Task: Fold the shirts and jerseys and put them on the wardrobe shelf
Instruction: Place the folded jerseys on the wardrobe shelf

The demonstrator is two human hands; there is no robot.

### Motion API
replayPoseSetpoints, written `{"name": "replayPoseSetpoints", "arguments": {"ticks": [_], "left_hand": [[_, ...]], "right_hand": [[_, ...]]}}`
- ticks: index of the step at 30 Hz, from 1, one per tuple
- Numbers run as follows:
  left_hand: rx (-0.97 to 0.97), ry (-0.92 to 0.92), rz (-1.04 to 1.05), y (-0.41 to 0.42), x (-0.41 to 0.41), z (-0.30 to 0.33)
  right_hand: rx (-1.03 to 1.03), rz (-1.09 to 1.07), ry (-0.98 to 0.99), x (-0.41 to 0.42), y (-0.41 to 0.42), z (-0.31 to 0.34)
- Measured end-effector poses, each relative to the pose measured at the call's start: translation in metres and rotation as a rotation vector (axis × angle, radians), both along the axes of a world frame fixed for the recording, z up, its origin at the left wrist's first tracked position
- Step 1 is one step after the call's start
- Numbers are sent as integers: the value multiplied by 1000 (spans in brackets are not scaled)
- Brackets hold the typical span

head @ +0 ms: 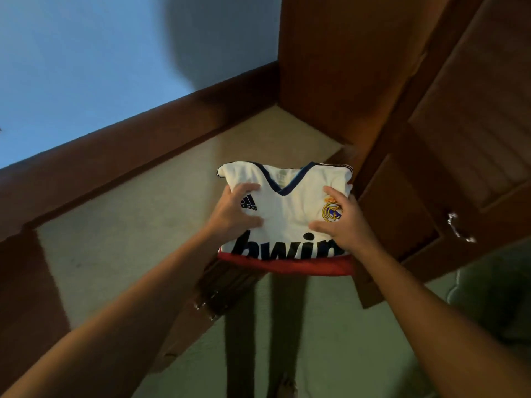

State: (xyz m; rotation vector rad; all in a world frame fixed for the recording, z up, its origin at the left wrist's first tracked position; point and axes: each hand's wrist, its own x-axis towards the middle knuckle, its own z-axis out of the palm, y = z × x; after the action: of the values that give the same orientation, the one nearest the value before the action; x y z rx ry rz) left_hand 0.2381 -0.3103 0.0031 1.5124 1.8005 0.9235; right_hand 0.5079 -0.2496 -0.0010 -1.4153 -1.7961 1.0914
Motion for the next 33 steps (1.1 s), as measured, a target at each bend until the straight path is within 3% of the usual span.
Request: {"name": "replayPoseSetpoints", "arguments": {"ticks": [7,18,26,33], "left_hand": [[31,18,-268,8,89,20],[-29,-32,-660,-32,235,7],[-189,-88,-794,-58,381,-22],[-232,-111,-842,-38,537,-30]], "right_hand": [[-25,-249,17,97,-62,25],[-111,-620,4,218,-199,13],[-194,-822,5,338,-262,-10],[-190,-923,15,481,-258,-18]]}}
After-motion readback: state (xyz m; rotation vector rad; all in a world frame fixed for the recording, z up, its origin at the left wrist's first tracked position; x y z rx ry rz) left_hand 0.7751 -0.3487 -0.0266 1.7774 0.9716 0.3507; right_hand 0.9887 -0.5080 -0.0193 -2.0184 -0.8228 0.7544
